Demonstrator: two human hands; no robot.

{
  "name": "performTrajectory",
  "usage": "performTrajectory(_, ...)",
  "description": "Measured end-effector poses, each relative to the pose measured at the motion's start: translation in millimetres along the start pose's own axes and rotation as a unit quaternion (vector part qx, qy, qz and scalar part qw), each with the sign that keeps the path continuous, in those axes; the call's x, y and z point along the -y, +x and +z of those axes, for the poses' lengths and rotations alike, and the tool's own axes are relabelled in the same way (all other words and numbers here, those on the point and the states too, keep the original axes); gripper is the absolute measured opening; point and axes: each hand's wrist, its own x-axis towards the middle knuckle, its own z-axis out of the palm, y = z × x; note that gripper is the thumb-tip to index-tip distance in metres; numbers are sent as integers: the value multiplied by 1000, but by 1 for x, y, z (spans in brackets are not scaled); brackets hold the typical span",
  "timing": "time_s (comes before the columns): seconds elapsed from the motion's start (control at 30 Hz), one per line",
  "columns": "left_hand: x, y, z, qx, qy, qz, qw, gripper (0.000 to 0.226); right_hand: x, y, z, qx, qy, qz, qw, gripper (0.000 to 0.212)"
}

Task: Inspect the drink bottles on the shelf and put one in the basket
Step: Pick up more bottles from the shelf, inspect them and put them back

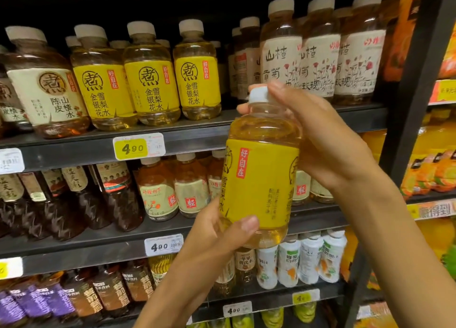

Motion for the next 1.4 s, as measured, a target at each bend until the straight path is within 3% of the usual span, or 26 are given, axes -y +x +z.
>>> performTrajectory(0.07,4,3,-1,-8,-69,-24,997,87,-1,2,-2,27,22,28,999,39)
performTrajectory(0.13,1,9,7,39,-123,14,992,70,-8,4,0,26,73,39,996,37)
performTrajectory(0.17,-5,10,12,35,-108,62,992,55,-12,4,2,26,101,42,994,33)
performTrajectory(0.2,-16,3,17,-5,-146,51,988,48,-15,4,4,29,125,47,991,28)
performTrajectory(0.23,-20,-1,16,-46,-163,61,984,47,-16,4,6,34,142,52,988,26)
performTrajectory(0.3,-15,15,11,-44,-108,40,992,58,-18,3,8,34,135,49,989,24)
performTrajectory(0.33,-10,15,10,-24,-154,22,988,65,-18,3,8,27,123,43,991,23)
performTrajectory(0.4,-19,14,8,61,-217,0,974,57,-18,4,9,11,111,17,994,22)
performTrajectory(0.47,-10,13,4,-27,-211,-26,977,50,-17,4,8,3,112,-30,993,25)
performTrajectory(0.53,3,20,6,74,-266,-33,960,54,-17,4,8,3,109,-86,990,29)
performTrajectory(0.63,8,22,-1,75,-296,1,952,62,-21,2,9,1,84,-141,986,34)
performTrajectory(0.73,13,24,-5,29,-250,31,967,60,-26,-2,10,14,43,-172,984,41)
performTrajectory(0.97,6,26,-13,-85,-86,87,989,82,-27,-6,16,78,-30,-195,977,63)
performTrajectory(1.03,4,27,-16,-93,-53,109,988,77,-26,-7,17,80,-90,-218,968,67)
performTrajectory(1.4,-7,28,-38,-67,116,129,982,87,-25,-23,26,111,-164,-340,919,47)
